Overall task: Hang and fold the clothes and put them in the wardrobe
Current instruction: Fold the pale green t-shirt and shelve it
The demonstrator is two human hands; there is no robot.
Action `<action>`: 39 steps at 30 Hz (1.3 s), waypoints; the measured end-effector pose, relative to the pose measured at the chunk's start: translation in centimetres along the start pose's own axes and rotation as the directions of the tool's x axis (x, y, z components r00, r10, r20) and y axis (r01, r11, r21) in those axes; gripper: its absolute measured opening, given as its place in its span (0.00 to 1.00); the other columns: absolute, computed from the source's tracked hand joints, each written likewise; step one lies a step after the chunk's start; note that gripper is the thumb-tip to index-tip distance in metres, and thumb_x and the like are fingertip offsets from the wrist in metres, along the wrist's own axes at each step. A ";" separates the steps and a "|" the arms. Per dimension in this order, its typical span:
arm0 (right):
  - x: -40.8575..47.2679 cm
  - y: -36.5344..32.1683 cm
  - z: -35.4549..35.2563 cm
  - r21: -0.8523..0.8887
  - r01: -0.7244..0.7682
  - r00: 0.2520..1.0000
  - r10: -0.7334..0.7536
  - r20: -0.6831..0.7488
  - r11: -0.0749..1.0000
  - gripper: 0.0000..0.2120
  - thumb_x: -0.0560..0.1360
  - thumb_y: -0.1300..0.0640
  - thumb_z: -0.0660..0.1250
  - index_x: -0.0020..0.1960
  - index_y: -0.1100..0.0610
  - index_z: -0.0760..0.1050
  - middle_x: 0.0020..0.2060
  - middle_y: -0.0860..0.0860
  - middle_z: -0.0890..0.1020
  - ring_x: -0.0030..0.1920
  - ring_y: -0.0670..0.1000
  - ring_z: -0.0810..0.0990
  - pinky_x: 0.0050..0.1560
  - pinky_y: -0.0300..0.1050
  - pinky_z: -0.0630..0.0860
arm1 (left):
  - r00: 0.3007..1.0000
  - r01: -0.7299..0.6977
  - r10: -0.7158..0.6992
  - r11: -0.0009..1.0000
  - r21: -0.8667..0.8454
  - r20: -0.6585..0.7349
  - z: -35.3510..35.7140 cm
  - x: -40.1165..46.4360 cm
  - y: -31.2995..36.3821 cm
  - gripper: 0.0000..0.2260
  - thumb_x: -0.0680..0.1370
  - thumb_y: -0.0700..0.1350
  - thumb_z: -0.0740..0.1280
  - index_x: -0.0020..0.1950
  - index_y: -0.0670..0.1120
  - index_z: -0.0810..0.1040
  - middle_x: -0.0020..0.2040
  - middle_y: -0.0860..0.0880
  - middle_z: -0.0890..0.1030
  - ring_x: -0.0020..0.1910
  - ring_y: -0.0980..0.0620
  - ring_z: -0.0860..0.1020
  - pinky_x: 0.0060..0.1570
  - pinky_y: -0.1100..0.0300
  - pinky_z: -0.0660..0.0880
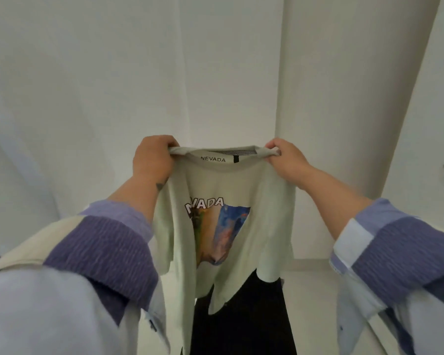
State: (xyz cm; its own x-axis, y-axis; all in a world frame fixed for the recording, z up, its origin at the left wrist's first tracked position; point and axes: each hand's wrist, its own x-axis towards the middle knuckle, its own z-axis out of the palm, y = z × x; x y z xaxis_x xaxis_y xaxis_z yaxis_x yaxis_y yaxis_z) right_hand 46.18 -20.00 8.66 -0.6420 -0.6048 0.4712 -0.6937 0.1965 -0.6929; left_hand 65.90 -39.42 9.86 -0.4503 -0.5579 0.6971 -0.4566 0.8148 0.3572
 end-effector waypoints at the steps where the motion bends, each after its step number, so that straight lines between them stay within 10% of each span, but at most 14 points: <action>1: 0.3 -0.5 -0.1 -0.037 0.032 0.999 -0.032 -0.003 0.999 0.04 0.76 0.60 0.64 0.50 0.56 0.75 0.35 0.44 0.72 0.41 0.51 0.71 0.34 0.39 0.66 | 1.000 0.025 -0.025 0.999 -0.025 -0.007 -0.2 0.1 -0.4 0.13 0.72 0.33 0.62 0.48 0.46 0.83 0.48 0.43 0.82 0.49 0.42 0.79 0.43 0.58 0.71; 13: 2.7 -3.0 -2.5 -0.246 0.159 0.987 -0.161 0.013 0.956 0.10 0.75 0.62 0.62 0.52 0.55 0.80 0.50 0.53 0.82 0.52 0.54 0.78 0.49 0.45 0.72 | 0.951 0.297 -0.309 0.920 0.258 0.008 0.6 -1.5 -0.2 0.13 0.77 0.42 0.58 0.53 0.45 0.81 0.55 0.42 0.77 0.50 0.38 0.77 0.41 0.56 0.69; 19: 2.5 -2.7 -2.4 -0.281 0.117 0.992 -0.127 -0.018 0.953 0.12 0.75 0.64 0.59 0.50 0.55 0.80 0.47 0.53 0.82 0.50 0.55 0.77 0.49 0.48 0.73 | 0.829 0.558 -0.475 0.737 -0.382 0.294 1.3 -0.5 1.3 0.08 0.72 0.38 0.60 0.41 0.46 0.78 0.51 0.41 0.82 0.48 0.43 0.80 0.49 0.52 0.79; 25: 2.3 -0.5 -3.8 -0.328 -0.009 0.996 -0.021 -0.086 0.945 0.14 0.76 0.62 0.58 0.33 0.51 0.68 0.31 0.46 0.71 0.40 0.55 0.72 0.35 0.45 0.63 | 0.860 0.507 -0.314 0.618 -0.601 0.403 1.1 -0.2 3.3 0.12 0.78 0.36 0.56 0.50 0.47 0.77 0.39 0.52 0.75 0.40 0.53 0.72 0.46 0.57 0.72; 31: 2.3 1.5 -4.0 -0.336 -0.082 0.994 0.055 -0.089 0.938 0.14 0.77 0.61 0.59 0.33 0.51 0.68 0.36 0.52 0.74 0.41 0.57 0.72 0.39 0.45 0.66 | 0.864 0.494 -0.209 0.523 -0.694 0.458 -0.1 0.6 3.5 0.04 0.70 0.44 0.64 0.36 0.47 0.72 0.36 0.48 0.73 0.37 0.50 0.71 0.42 0.58 0.70; 36: 2.5 1.2 -4.0 -0.396 -0.119 0.990 0.080 -0.114 0.911 0.09 0.75 0.61 0.62 0.39 0.56 0.78 0.40 0.55 0.79 0.44 0.58 0.76 0.42 0.46 0.72 | 0.897 0.396 -0.119 0.643 -0.655 0.426 -1.5 1.9 3.9 0.09 0.78 0.41 0.58 0.40 0.44 0.74 0.38 0.45 0.76 0.34 0.48 0.78 0.39 0.56 0.79; 39: 3.2 0.2 -3.9 -0.436 -0.209 0.976 0.159 -0.148 0.875 0.06 0.73 0.60 0.62 0.39 0.56 0.77 0.42 0.57 0.77 0.43 0.57 0.74 0.35 0.42 0.68 | 0.866 0.460 -0.069 0.498 -0.735 0.495 -1.5 2.3 3.1 0.10 0.79 0.44 0.56 0.49 0.44 0.76 0.44 0.45 0.76 0.36 0.48 0.76 0.38 0.57 0.79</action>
State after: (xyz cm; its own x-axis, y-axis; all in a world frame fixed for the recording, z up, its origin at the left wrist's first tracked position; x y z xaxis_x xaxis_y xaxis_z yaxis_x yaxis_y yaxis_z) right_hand 42.75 -18.92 12.16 -0.7851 -0.4447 0.4311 -0.6158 0.6346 -0.4670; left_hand 64.60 -37.95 13.56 -0.7383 -0.6174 0.2715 0.1297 0.2650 0.9555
